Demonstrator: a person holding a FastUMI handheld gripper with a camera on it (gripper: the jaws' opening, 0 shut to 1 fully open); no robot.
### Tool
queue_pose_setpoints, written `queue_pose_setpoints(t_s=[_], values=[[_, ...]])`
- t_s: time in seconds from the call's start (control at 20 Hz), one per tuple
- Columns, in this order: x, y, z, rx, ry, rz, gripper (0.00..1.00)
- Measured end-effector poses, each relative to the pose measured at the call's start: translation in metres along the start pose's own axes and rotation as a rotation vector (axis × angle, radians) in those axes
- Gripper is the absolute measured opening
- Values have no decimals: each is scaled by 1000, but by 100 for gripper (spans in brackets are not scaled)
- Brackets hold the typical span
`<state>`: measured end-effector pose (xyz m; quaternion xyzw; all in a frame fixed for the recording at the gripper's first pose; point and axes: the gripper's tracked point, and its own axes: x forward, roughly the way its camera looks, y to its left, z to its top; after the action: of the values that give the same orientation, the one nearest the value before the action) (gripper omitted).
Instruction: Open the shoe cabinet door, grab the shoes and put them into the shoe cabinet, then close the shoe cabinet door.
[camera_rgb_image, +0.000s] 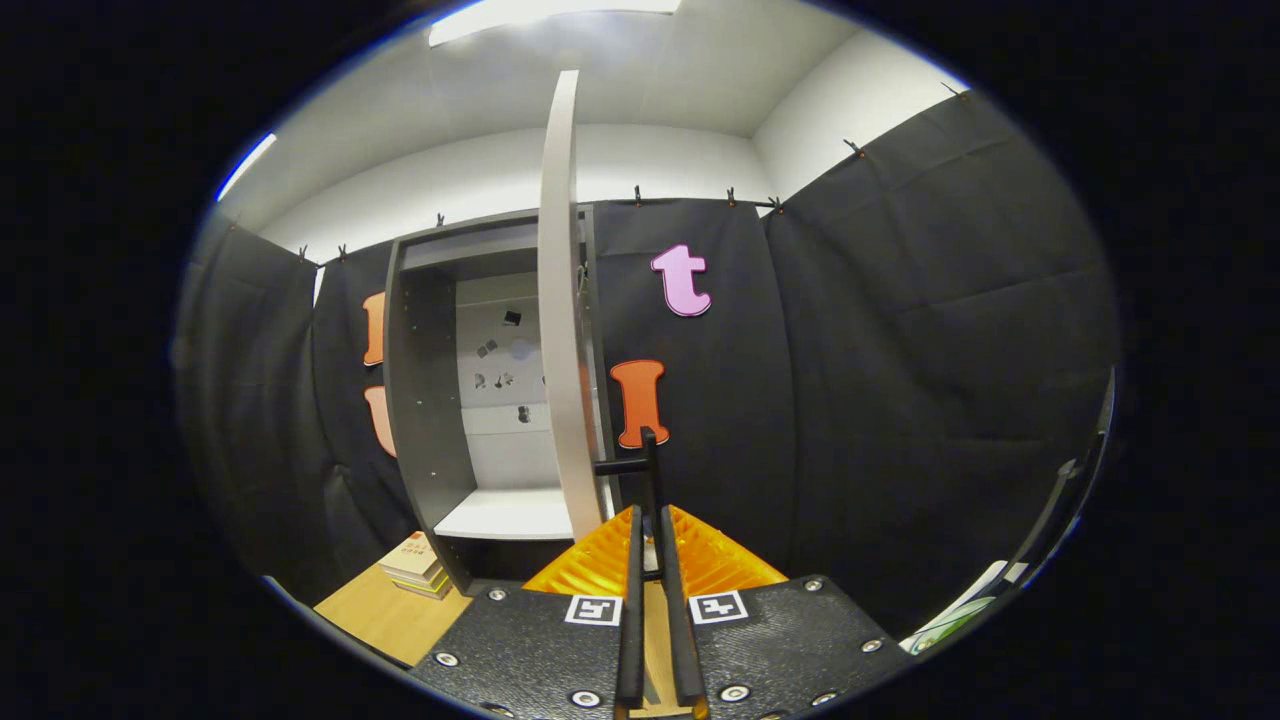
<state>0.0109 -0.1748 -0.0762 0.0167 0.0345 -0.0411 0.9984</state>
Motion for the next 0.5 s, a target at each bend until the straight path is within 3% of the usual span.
queue_pose_setpoints(t_s=[0.2,0.5], values=[[-11,25,13,9,-35,1,11],[-13,84,-9,3,14,34,14]])
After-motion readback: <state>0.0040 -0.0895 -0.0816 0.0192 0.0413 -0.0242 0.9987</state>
